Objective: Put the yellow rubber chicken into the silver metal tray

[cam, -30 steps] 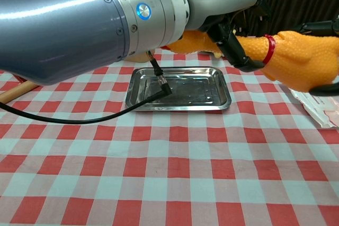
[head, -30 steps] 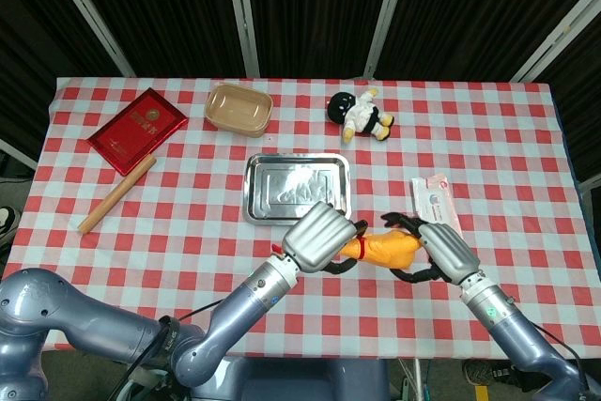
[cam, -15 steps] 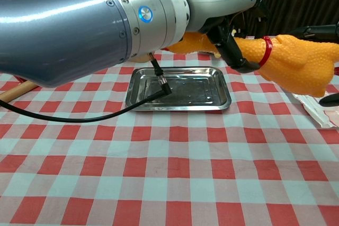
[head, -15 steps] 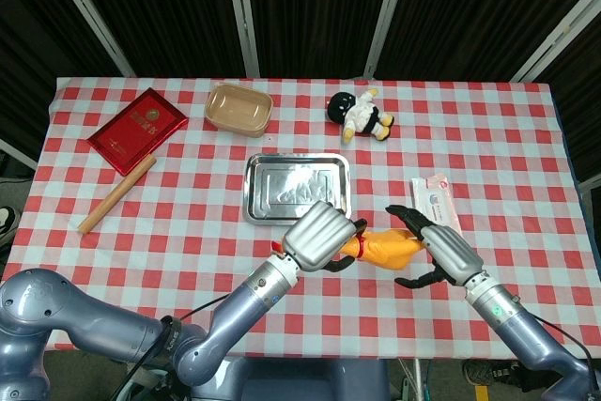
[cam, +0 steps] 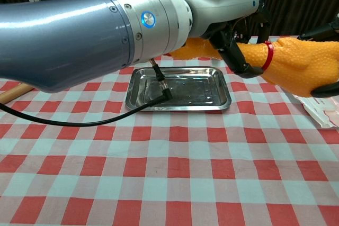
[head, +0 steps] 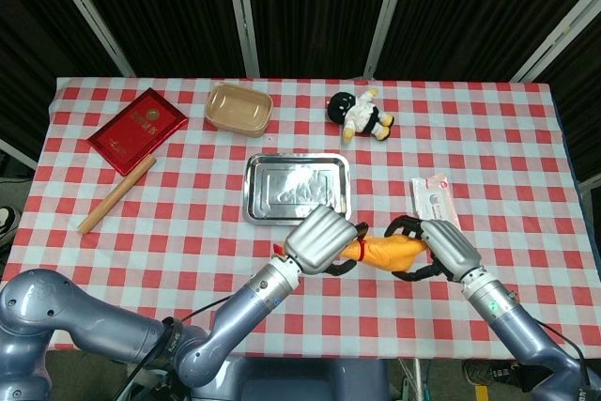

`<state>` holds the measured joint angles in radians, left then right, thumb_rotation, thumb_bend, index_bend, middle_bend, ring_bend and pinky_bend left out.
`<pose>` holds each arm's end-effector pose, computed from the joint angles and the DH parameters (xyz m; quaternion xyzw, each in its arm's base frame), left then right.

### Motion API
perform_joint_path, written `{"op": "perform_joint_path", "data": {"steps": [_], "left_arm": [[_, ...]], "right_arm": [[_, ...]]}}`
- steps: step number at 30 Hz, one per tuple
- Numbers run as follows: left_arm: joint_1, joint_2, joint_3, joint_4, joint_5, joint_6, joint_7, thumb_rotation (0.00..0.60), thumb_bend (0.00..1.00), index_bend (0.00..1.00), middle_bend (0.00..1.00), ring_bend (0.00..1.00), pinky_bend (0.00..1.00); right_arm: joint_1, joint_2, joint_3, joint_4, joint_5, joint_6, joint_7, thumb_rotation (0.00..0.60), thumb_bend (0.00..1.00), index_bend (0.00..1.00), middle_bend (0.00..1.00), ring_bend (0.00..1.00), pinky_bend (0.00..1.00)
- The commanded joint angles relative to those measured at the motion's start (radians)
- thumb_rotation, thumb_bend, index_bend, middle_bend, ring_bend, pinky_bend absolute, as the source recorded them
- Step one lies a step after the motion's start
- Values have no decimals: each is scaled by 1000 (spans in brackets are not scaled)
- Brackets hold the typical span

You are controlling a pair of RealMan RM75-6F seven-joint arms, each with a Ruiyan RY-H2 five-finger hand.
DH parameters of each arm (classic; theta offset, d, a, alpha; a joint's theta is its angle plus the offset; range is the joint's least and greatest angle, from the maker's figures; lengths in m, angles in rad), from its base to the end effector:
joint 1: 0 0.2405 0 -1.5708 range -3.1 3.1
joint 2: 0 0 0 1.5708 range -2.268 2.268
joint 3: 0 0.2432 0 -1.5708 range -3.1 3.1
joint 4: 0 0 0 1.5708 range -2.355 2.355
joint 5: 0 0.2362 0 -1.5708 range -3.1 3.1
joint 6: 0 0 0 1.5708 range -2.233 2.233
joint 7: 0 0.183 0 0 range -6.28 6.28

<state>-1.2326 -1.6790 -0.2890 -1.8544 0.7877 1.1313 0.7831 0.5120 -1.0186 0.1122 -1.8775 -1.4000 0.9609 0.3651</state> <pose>0.1180 0.2906 -0.0736 -0.8062 -0.2561 -0.4539 0.2800 -0.1756 -0.3099 0.0593 0.6427 -0.5547 0.4360 0.2985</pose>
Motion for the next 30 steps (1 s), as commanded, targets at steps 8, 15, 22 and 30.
{"op": "perform_joint_path", "data": {"steps": [8,15,22,30], "left_arm": [[0,5,0,-11,3,-3,-7,600,577,636,657,574,601],[1,5,3,-15,5,-3,-11,600,576,636,657,574,601],[3,7,5,-13,7,-1,-15,600,575,636,656,574,601],[9,6,12,-3,19,5,-23,600,574,635,655,574,601]], "right_arm": [[-4,-17,13,-8,46,17,-54,600,925,993,766,882,916],[-3,-23,18,-19,67,21,-82,600,1000,1000,897,1000,1000],[-12,-26,16,-26,57,41,-102,600,972,858,784,827,886],[-7,18,-21,-17,-20,-6,-49,600,278,25,134,123,173]]}}
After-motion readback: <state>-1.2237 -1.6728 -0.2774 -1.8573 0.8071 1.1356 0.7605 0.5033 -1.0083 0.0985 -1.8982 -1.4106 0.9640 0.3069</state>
